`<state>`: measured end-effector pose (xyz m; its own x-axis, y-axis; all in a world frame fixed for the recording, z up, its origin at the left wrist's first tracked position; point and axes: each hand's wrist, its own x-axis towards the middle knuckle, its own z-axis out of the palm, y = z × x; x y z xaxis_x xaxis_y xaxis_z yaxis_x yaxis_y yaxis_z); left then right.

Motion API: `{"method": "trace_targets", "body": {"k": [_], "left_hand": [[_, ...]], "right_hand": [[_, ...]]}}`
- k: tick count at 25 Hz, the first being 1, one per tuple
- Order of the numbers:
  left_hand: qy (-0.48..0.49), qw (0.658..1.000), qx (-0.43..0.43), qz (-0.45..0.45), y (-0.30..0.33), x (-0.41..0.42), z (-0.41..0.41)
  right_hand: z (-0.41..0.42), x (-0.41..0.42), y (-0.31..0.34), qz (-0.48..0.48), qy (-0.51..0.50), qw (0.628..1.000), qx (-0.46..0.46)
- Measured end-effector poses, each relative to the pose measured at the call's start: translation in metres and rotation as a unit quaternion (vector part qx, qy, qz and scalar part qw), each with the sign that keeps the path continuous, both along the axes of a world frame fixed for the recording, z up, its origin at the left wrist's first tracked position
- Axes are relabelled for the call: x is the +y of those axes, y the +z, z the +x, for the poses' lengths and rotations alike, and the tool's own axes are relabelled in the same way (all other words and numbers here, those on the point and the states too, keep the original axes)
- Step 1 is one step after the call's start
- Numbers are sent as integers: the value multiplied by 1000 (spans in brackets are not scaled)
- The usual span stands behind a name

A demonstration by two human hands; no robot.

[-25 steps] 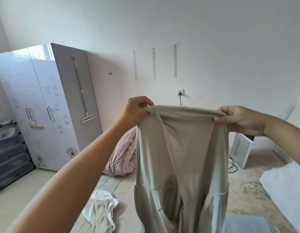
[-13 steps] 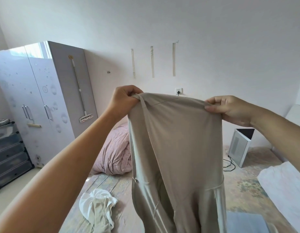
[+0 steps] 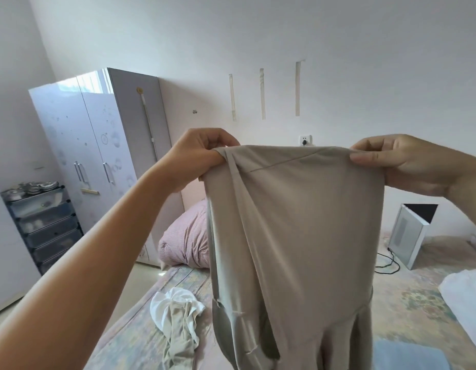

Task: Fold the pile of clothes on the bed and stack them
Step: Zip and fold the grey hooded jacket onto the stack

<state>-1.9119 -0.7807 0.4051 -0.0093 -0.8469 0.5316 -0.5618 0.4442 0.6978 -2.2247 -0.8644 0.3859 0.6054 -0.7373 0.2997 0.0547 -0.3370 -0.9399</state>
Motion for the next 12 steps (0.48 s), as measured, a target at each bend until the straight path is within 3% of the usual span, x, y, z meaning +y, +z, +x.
{"method": "trace_targets", "body": {"k": [3, 6, 9, 12], "left_hand": [[27, 998, -50, -7, 4, 7, -5], [9, 990, -109, 89, -11, 6, -2], [17, 983, -90, 160, -51, -6, 4], [97, 977, -67, 178, -113, -27, 13]], "right_hand": [[5, -12, -7, -14, -51, 998, 24], [15, -34, -37, -20, -76, 993, 86], [29, -56, -87, -27, -103, 983, 146], [48, -74, -141, -39, -115, 972, 203]]}}
